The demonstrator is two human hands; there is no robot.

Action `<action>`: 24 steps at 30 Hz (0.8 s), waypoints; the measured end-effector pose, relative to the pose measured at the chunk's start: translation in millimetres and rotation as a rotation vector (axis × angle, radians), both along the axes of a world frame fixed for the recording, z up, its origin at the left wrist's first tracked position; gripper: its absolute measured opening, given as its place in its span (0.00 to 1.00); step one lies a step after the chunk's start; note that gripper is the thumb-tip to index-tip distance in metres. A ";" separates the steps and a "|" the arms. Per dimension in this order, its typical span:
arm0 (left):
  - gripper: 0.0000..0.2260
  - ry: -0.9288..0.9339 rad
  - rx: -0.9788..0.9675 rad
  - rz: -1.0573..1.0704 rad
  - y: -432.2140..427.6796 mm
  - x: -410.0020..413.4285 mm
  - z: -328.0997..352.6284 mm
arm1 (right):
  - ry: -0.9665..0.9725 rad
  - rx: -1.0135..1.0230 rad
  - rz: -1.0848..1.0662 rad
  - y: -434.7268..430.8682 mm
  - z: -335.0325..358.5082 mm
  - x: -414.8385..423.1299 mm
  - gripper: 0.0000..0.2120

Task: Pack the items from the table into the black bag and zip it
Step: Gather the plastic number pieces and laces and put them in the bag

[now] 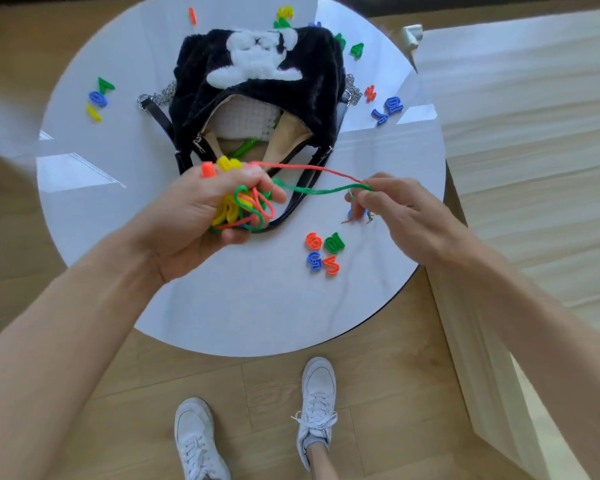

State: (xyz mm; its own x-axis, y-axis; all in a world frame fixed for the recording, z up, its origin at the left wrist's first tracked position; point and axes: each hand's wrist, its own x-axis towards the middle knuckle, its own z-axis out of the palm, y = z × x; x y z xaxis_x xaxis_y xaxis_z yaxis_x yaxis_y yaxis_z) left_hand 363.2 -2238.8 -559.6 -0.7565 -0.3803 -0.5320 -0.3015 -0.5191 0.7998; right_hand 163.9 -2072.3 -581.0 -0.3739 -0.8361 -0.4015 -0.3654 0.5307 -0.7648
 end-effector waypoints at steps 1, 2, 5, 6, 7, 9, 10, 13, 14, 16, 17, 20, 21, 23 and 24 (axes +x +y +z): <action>0.13 -0.043 -0.014 0.015 4.8 -0.2 -3.0 | 0.114 0.019 0.099 -2.7 14.8 2.4 0.15; 0.13 -0.078 -0.010 0.032 10.8 -1.1 -6.7 | 0.225 0.025 0.185 -6.0 28.9 5.9 0.15; 0.06 -0.124 0.091 0.091 32.2 -9.3 -13.3 | 0.294 -0.007 0.311 -21.2 71.3 16.3 0.15; 0.04 -0.110 0.131 0.110 38.6 -13.9 -12.9 | 0.208 -0.024 0.327 -27.2 83.5 16.3 0.15; 0.04 -0.082 0.168 0.133 44.1 -18.0 -11.8 | 0.088 -0.053 0.324 -33.2 93.1 15.9 0.14; 0.05 0.015 0.253 0.182 50.2 -27.8 -4.2 | -0.148 -0.134 0.260 -44.4 108.4 8.5 0.12; 0.05 0.075 0.310 0.204 51.4 -31.5 1.0 | -0.237 -0.151 0.215 -48.8 113.0 4.3 0.11; 0.07 0.226 0.489 0.241 45.7 -42.3 18.2 | -0.170 -0.093 0.195 -61.2 118.6 -7.9 0.10; 0.09 0.269 0.543 0.236 42.8 -45.7 22.4 | -0.037 -0.074 0.227 -64.3 117.7 -11.1 0.10; 0.13 0.315 0.619 0.245 34.6 -52.2 27.2 | 0.272 -0.078 0.300 -67.3 114.2 -14.0 0.12; 0.12 0.319 0.633 0.256 30.7 -55.1 28.1 | 0.415 -0.089 0.342 -66.5 111.5 -11.6 0.12; 0.09 0.281 0.590 0.280 15.0 -61.2 26.1 | 0.643 -0.087 0.449 -70.8 103.5 3.3 0.05; 0.09 0.259 0.560 0.266 10.2 -61.9 23.8 | 0.678 -0.056 0.478 -73.6 100.3 8.7 0.07; 0.09 0.214 0.507 0.229 1.4 -61.4 17.1 | 0.729 -0.002 0.547 -81.1 94.9 16.3 0.17; 0.11 0.187 0.490 0.223 -3.0 -59.9 13.7 | 0.758 0.018 0.563 -86.4 93.3 17.8 0.19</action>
State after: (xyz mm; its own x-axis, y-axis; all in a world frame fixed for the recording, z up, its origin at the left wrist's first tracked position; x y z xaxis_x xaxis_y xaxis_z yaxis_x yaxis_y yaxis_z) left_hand 303.3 -2241.8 -545.9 -0.7845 -0.2843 -0.5512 -0.0179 -0.8780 0.4783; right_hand 181.7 -2158.7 -487.7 -0.0834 -0.9693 -0.2314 -0.9680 0.1339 -0.2121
